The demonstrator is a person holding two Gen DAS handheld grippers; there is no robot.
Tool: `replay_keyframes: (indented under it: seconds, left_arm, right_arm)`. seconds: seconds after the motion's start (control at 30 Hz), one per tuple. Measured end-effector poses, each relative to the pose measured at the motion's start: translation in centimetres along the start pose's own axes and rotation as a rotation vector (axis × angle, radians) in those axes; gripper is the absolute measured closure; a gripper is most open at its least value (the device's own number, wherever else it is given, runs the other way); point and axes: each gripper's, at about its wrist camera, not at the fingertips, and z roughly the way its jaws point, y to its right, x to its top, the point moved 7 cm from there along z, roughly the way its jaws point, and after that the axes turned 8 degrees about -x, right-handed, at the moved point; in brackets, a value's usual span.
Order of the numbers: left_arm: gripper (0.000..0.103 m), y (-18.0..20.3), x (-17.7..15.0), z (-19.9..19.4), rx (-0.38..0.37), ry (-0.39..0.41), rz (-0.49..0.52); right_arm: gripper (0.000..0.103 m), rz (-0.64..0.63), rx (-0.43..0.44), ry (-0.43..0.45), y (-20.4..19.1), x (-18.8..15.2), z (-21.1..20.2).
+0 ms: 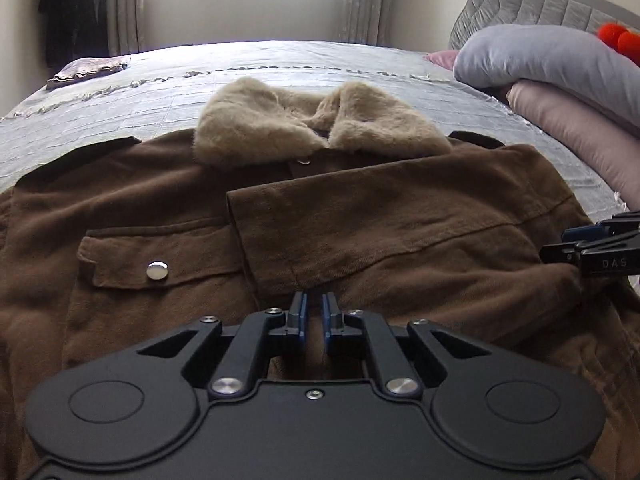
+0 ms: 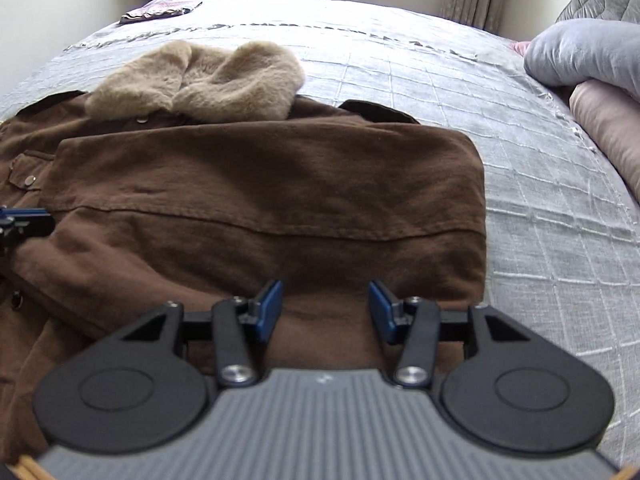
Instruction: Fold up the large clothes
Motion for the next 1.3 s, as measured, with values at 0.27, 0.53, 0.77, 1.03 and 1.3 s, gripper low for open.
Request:
replay_keyframes:
  seconds: [0.27,0.53,0.77,1.03,1.3]
  left_arm:
    - [0.042,-1.6,-1.2,-4.2,0.029,-0.018,-0.074]
    - [0.009,-4.5,-3.9,-10.9,0.096,0.011,-0.138]
    - [0.000,-12.0,-6.8,-17.7,0.295,0.069,-0.199]
    - [0.000,-24.3,-11.2,-22.2,0.462,0.102,-0.496]
    - [0.013,-34.3,-15.3,-25.5,0.636,0.313,-0.756]
  right_arm:
    - [0.044,0.007,0.004,-0.021,-0.4,-1.1,-1.5]
    - [0.015,0.048,0.036,-0.051,-1.3,-2.1,-4.1]
    - [0.011,0.019,0.058,-0.058,-3.4,-2.4,-7.2]
    - [0.007,-0.010,0.066,-0.037,-5.3,-2.2,-9.0]
    - [0.006,-0.034,0.063,-0.074,-6.7,-3.1,-8.1]
